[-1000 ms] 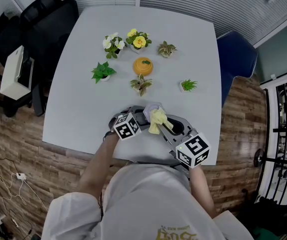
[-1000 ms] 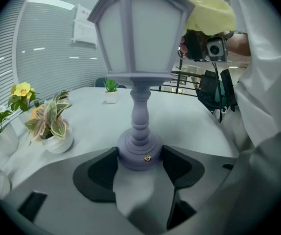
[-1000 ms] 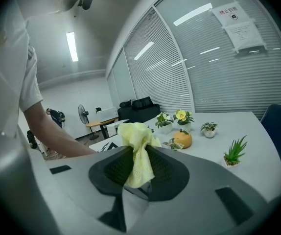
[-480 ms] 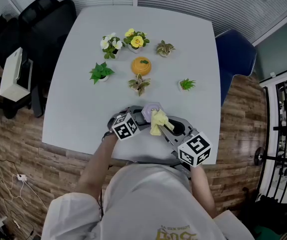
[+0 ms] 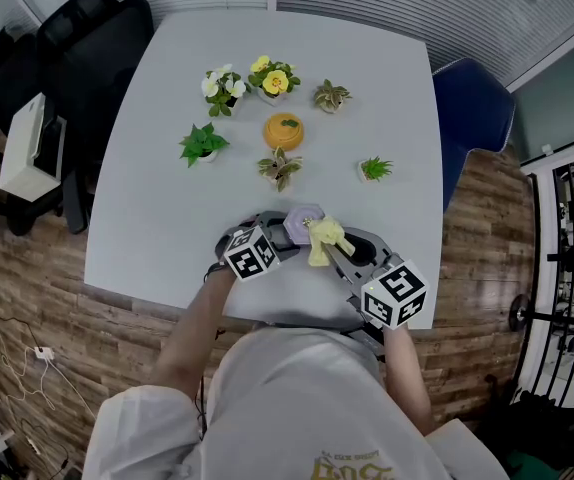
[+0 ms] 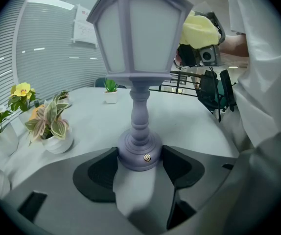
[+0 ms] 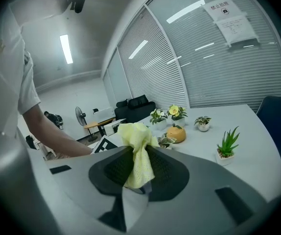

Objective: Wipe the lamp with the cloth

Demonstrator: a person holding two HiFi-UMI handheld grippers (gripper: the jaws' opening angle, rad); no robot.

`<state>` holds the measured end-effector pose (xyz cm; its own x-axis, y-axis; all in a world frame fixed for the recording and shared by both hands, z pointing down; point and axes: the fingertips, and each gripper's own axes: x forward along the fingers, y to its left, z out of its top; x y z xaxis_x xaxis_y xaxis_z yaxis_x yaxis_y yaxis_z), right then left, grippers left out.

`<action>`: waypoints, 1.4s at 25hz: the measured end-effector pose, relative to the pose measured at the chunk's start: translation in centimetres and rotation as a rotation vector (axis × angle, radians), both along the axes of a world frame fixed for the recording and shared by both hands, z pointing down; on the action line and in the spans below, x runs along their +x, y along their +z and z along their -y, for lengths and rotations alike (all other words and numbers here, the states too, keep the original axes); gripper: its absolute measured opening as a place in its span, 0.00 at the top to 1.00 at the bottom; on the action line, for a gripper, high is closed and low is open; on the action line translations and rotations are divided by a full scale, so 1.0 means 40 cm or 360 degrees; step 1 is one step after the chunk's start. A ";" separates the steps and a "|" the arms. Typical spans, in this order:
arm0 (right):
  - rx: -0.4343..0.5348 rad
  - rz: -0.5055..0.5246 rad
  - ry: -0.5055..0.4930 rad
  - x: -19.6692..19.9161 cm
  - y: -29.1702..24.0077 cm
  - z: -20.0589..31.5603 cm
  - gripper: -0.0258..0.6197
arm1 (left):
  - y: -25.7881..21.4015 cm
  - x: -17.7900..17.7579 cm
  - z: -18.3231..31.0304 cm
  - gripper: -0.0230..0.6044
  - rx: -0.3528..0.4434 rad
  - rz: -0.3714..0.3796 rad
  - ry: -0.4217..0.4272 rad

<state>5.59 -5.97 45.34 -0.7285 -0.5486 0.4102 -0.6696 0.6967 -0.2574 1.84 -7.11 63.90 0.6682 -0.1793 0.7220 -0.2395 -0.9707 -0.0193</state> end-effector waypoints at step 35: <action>-0.0207 0.0315 0.0177 0.044 0.052 0.154 0.83 | -0.001 0.000 0.005 0.49 0.0016 -0.0006 0.0000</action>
